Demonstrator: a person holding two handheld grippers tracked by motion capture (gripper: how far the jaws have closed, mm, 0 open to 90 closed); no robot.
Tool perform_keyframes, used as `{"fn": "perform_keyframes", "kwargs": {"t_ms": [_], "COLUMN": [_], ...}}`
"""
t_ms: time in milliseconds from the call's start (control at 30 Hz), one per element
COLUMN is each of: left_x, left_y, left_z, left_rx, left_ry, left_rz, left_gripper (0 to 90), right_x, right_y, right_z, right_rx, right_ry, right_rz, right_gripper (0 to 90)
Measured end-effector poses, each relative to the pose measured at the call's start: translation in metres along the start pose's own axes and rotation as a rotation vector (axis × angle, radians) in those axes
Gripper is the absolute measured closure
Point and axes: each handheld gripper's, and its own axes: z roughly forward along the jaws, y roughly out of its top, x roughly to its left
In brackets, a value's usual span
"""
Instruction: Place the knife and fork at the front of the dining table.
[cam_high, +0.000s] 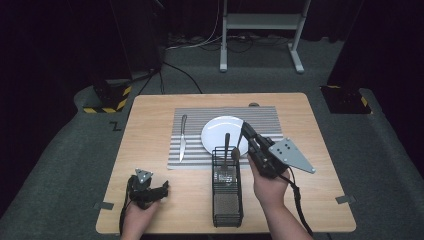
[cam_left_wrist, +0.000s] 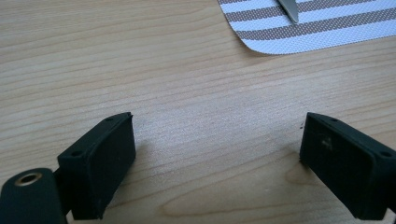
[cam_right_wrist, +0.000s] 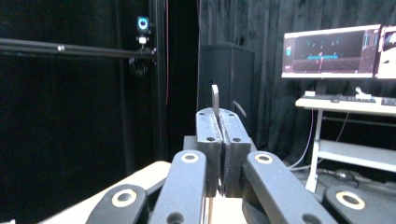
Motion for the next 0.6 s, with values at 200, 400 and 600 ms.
{"fn": "perform_keyframes", "kwargs": {"t_ms": [200, 400, 600], "left_x": [0.0, 0.0, 0.0], "left_y": [0.0, 0.0, 0.0], "left_z": [0.0, 0.0, 0.0], "left_rx": [0.0, -0.003, -0.002], "left_ry": [0.0, 0.001, 0.0], "left_rz": [0.0, -0.003, -0.003], "left_gripper": [10.4, 10.4, 10.4], "right_x": [-0.011, -0.032, -0.055], "right_y": [0.022, 0.025, 0.005], "right_z": [-0.009, -0.015, -0.013], "right_rx": [-0.051, -0.036, 0.03], "right_ry": [-0.031, -0.076, -0.119], "right_rz": [-0.011, -0.025, -0.03], "right_gripper": [88.6, 88.6, 88.7]}}
